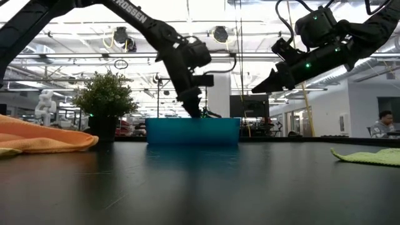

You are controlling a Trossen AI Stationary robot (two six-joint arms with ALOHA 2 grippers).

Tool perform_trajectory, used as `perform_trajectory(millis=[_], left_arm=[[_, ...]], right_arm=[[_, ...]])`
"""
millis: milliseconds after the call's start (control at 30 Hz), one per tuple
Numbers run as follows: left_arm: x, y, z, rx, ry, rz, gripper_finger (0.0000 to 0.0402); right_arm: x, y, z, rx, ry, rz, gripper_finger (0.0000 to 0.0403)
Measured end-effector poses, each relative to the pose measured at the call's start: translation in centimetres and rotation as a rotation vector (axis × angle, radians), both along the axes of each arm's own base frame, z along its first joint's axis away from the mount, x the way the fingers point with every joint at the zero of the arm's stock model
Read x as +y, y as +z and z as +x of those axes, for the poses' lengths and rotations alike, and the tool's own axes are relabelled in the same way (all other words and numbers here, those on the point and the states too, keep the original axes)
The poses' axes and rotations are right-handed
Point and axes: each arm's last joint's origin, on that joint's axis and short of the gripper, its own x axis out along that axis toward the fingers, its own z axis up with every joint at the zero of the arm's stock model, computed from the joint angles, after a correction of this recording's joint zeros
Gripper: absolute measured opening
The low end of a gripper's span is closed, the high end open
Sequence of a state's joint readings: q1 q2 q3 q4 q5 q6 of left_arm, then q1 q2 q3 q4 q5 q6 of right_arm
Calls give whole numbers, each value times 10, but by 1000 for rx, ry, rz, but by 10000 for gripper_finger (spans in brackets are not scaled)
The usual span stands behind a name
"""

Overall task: Fold microfiber towels
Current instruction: Put the right orange microfiber towel into the blue bin, then fold the orange microfiber towel

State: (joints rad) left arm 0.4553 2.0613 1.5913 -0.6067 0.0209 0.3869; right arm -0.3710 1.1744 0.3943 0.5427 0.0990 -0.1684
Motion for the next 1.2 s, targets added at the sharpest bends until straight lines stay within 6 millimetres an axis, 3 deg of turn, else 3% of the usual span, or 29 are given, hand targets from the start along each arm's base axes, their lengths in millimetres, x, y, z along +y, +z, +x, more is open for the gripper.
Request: perform_trajectory(millis=[200, 533, 733, 967, 1067, 1200], left_arm=[[19, 8, -1, -6, 125, 211, 85], [60, -13, -30, -44, 227, 167, 85], [62, -30, -40, -50, 228, 140, 85], [59, -38, -40, -82, 201, 120, 85], [56, -32, -37, -81, 202, 136, 85], [47, 1, -38, -136, 208, 184, 85]], right_arm=[[0, 0, 0, 2, 0, 1, 0], [0, 0, 0, 3, 0, 1, 0], [0, 0, 0, 1, 0, 1, 0], [1, 0, 0, -4, -1, 10, 0], [2, 0, 1, -4, 8, 10, 0], [4, -1, 1, 9, 21, 1, 0]])
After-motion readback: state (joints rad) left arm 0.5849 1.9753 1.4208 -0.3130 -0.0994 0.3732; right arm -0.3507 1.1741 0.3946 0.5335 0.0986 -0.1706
